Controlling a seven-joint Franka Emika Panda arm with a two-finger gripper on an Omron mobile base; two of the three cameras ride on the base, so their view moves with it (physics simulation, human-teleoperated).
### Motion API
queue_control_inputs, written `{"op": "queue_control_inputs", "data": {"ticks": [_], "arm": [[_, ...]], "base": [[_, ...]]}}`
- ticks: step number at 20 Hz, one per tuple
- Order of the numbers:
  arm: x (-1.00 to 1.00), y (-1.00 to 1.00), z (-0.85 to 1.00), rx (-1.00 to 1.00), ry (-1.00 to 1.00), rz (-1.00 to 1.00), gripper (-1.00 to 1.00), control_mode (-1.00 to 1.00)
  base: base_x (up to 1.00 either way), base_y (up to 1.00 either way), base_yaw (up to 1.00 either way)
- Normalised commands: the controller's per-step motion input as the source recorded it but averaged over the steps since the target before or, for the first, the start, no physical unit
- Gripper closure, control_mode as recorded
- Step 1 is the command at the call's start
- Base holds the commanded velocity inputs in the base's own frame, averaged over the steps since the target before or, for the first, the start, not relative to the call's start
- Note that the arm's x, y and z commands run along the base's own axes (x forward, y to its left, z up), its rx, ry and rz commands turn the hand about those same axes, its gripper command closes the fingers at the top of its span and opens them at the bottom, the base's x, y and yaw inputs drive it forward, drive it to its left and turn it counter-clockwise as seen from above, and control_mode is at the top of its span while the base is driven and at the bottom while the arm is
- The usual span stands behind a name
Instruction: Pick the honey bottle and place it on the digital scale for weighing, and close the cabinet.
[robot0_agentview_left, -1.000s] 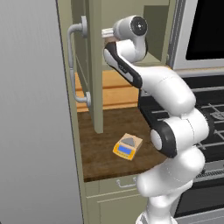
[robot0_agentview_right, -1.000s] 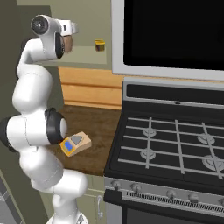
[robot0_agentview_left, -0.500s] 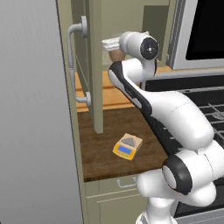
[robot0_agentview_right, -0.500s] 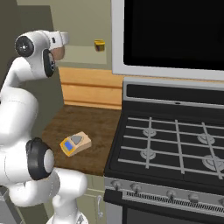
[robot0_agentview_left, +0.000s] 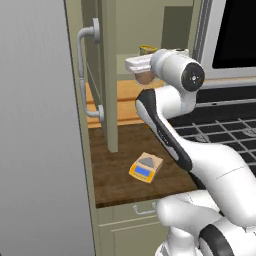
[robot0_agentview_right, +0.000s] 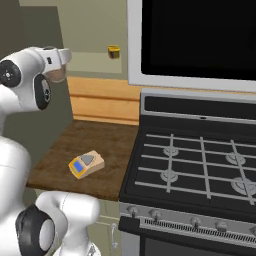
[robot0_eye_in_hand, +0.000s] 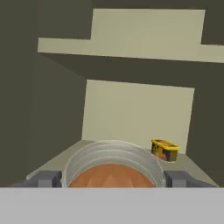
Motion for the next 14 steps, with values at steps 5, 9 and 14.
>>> {"op": "queue_control_inputs", "data": {"ticks": [5, 9, 14], "arm": [[-1.00, -0.50, 0.05, 0.01, 0.19, 0.03, 1.00, -1.00], [-0.62, -0.52, -0.38, 0.06, 0.24, 0.16, 1.00, -1.00], [-0.36, -0.41, -0.58, 0.00, 0.01, 0.23, 1.00, -1.00]], "base": [[0.00, 0.00, 0.00], [0.00, 0.00, 0.00], [0.00, 0.00, 0.00]]}}
